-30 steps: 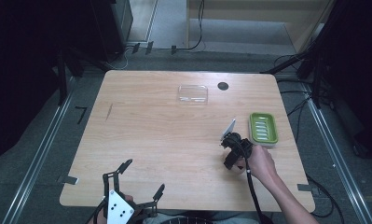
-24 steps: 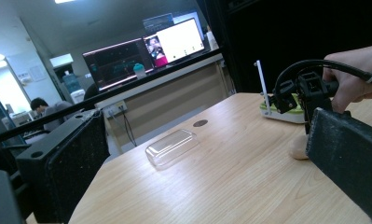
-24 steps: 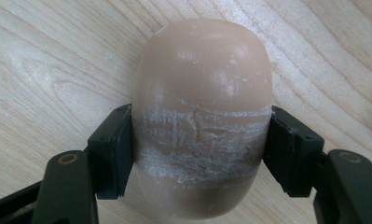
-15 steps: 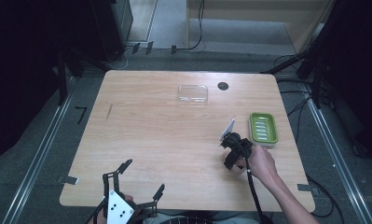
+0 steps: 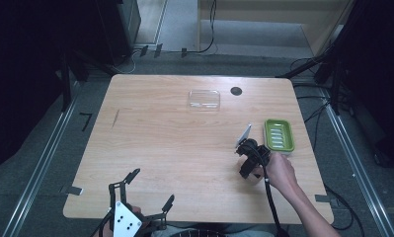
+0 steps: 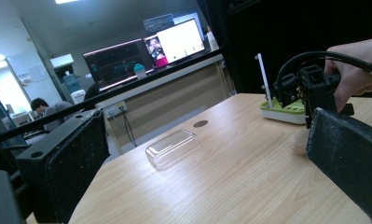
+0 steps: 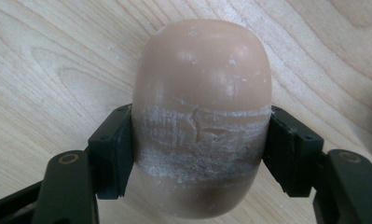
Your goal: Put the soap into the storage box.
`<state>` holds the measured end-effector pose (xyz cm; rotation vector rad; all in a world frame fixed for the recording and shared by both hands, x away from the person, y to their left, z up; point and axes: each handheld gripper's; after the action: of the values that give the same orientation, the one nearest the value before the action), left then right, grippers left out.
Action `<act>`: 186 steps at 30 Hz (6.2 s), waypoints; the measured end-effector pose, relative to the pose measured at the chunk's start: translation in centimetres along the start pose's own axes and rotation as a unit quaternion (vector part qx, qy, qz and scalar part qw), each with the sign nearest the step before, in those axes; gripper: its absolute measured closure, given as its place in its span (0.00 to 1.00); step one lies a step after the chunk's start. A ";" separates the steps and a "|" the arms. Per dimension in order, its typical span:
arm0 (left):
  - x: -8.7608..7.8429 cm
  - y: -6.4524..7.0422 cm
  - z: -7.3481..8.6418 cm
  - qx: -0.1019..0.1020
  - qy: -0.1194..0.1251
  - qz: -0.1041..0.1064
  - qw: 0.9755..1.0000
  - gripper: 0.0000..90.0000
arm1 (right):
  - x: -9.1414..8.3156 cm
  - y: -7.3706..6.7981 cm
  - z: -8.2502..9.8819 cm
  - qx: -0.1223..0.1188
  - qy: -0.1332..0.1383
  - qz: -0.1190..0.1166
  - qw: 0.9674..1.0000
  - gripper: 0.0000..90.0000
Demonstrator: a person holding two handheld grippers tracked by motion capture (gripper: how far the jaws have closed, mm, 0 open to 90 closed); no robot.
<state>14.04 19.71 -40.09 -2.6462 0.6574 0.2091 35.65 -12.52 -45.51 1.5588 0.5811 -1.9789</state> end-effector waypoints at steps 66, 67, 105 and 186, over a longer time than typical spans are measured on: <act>0.0 0.0 0.0 0.001 0.001 -0.001 1.000 0.00 | -0.3 6.3 4.9 0.081 -0.001 -0.009 0.997 0.37; 0.0 0.0 0.0 0.001 0.001 -0.001 1.000 0.00 | -0.4 6.4 4.9 0.080 0.000 -0.007 0.997 0.37; 0.0 0.1 0.0 0.003 0.001 -0.001 1.000 0.00 | -1.1 8.4 6.2 0.120 0.011 -0.015 0.993 0.37; 0.1 0.1 0.0 0.002 0.000 -0.001 1.000 0.00 | -2.8 12.3 4.4 0.218 0.104 -0.038 0.970 0.37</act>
<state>14.07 19.58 -40.13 -2.6436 0.6560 0.2065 40.91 -24.20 -41.77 2.0548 0.2954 -2.1134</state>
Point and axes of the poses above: each handheld gripper's, and its own axes: x roughly forward along the jaws, z roughly out of its underside, y roughly to its right, and after that the axes turned 15 degrees about -y, right-handed
